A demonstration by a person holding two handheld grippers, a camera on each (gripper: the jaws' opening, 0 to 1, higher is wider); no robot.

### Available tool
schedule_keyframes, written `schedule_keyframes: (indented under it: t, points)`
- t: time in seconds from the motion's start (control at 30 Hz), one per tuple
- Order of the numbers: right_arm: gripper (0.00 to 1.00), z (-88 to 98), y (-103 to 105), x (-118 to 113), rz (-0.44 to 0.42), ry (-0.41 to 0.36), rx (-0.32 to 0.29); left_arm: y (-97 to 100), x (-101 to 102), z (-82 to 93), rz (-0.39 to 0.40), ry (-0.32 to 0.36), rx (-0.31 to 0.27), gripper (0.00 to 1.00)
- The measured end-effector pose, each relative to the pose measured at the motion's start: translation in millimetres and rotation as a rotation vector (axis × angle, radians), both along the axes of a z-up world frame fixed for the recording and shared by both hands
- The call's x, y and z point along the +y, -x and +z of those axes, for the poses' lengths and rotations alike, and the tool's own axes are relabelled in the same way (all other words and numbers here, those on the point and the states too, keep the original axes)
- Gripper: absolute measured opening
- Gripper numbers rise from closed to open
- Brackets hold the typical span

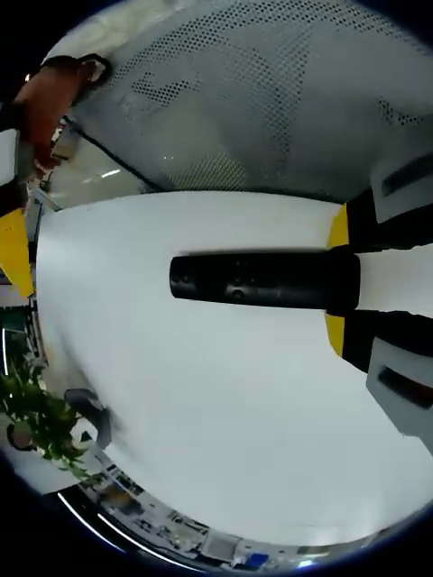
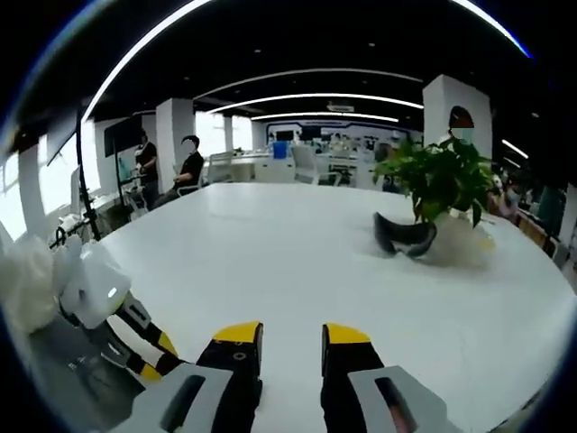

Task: Press the specified remote control buttons in sequence, fully releasing each button before pressing the next.

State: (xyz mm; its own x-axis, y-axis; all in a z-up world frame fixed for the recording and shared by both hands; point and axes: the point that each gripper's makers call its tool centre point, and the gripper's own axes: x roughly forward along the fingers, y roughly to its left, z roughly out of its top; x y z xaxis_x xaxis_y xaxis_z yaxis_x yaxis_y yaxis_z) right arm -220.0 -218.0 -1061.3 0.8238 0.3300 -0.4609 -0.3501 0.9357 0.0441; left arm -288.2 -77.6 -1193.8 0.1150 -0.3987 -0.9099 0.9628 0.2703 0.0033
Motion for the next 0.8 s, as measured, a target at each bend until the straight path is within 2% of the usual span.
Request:
schedule_keyframes:
  t: [0.13, 0.2, 0.3, 0.43, 0.53, 0.63, 0.7, 0.8]
  points:
    - [0.07, -9.8, -2, 14, 0.049, -0.002, 0.06, 0.9, -1, -0.2, 0.021, 0.013, -0.003, 0.23]
    - [0.01, -18.5, -2, 20, 0.08, 0.023, 0.095, 3.4, -1, 0.0, 0.034, 0.028, -0.006, 0.23]
    - [0.0, -29.5, -3, 26, 0.12, 0.06, 0.126, 5.4, -2, 0.6, 0.056, 0.072, -0.018, 0.23]
    - [0.0, -45.5, -3, 31, 0.145, 0.058, 0.188, 7.4, -3, 1.0, 0.08, 0.108, -0.038, 0.23]
    - [0.0, -69.0, 5, 28, 0.128, 0.064, 0.302, 10.8, -4, 1.5, 0.097, 0.13, -0.06, 0.23]
    - [0.0, -82.9, 13, 30, 0.127, 0.021, 0.383, 12.3, -4, 1.9, 0.112, 0.153, -0.072, 0.23]
    - [0.0, -88.7, 14, 30, 0.136, 0.003, 0.418, 11.5, -4, 1.2, 0.122, 0.18, -0.075, 0.23]
    - [0.0, -93.8, 17, 30, 0.138, 0.014, 0.445, 12.6, -5, 1.7, 0.119, 0.195, -0.084, 0.23]
